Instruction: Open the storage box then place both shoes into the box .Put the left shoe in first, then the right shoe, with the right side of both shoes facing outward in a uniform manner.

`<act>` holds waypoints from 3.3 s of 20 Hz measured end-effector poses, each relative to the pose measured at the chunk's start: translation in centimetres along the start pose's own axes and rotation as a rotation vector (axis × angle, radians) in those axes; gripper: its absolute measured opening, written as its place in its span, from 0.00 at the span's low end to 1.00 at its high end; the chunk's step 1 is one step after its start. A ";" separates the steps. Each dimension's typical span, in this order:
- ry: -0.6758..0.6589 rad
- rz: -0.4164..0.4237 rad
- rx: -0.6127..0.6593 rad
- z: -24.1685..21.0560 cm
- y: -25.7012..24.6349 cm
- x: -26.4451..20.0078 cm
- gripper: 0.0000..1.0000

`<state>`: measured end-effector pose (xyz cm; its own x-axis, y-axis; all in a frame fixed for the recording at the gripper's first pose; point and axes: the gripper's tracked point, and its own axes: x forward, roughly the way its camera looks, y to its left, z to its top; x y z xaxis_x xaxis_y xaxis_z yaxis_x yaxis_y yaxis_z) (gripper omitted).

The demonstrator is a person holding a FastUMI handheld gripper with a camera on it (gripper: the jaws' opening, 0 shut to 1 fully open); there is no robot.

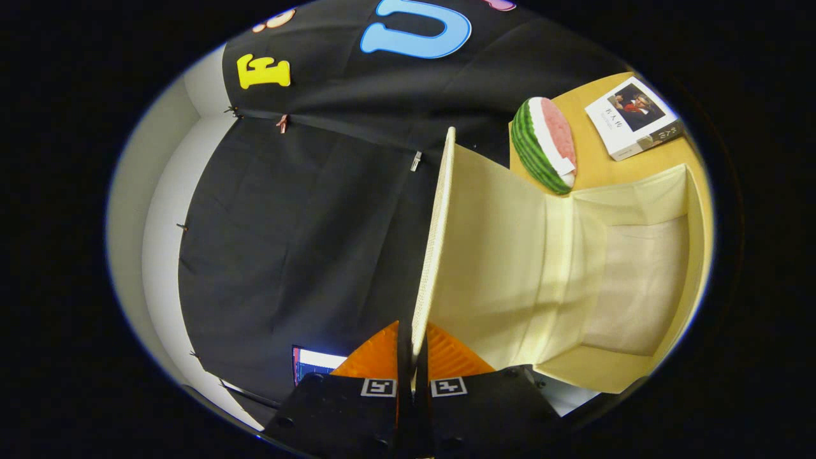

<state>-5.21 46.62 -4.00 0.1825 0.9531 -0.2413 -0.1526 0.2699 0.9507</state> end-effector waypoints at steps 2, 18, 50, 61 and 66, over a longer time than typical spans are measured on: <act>0.009 -0.003 0.024 -0.5 0.0 3.0 0.05; -0.113 -0.167 -0.111 1.5 -2.6 5.3 0.97; -0.111 -1.200 -0.364 5.0 -42.3 -37.7 0.98; -0.027 -1.036 -0.180 5.8 -46.1 -33.2 0.66; -0.080 -0.955 -0.046 5.4 -45.8 -32.9 0.32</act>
<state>1.07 2.15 -38.55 0.3151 0.3160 -0.8949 0.0572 0.9349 0.3503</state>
